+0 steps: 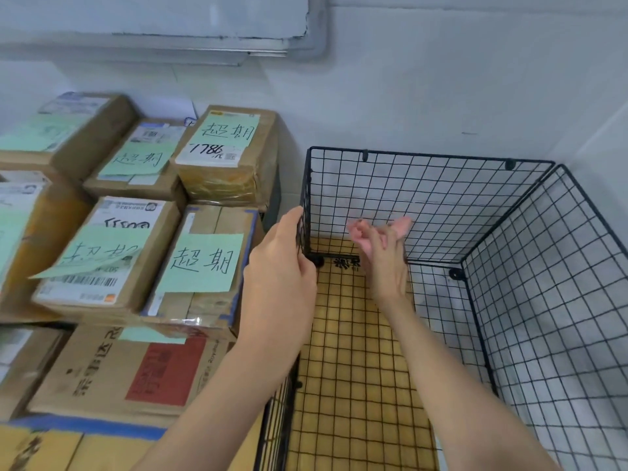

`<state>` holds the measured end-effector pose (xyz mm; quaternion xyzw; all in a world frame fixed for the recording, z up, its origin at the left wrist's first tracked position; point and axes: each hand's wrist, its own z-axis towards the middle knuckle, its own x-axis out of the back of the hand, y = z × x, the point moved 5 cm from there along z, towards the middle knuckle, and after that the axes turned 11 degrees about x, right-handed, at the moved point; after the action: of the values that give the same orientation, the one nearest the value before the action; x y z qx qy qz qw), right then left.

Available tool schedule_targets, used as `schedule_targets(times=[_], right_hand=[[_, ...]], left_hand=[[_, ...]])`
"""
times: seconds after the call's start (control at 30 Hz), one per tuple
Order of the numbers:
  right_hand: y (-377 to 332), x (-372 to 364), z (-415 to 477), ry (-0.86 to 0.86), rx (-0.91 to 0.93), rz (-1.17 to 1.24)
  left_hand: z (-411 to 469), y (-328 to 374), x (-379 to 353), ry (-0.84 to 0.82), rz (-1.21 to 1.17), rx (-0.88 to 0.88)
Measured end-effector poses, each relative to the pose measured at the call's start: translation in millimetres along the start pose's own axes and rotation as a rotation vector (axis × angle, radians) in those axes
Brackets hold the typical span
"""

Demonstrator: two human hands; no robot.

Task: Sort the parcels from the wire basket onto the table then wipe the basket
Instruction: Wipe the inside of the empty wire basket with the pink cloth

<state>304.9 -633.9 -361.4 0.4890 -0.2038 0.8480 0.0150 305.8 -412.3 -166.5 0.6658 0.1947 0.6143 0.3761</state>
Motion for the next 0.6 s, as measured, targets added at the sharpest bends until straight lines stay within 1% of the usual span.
schedule_targets(times=[0.07,0.17,0.23,0.33,0.43,0.53,0.6], right_hand=[[17,-14,-19,-0.077,-0.091,0.006],[30,-3,-26,-0.032,-0.191,0.068],[30,23,-14,0.055,-0.174,0.100],[20,81,20,0.252,-0.077,0.151],[8,130,50,0.404,-0.021,0.174],[7,156,60,0.515,-0.009,0.209],[12,157,57,0.545,-0.019,0.197]], left_hand=[[1,-2,0,0.006,0.000,0.006],[1,0,0,0.003,-0.007,0.010],[0,0,0,-0.001,-0.004,0.007],[0,0,1,-0.005,-0.006,0.021],[-1,1,2,-0.006,-0.010,0.019],[-1,1,1,-0.007,-0.017,0.017],[-1,0,0,-0.003,-0.012,0.012]])
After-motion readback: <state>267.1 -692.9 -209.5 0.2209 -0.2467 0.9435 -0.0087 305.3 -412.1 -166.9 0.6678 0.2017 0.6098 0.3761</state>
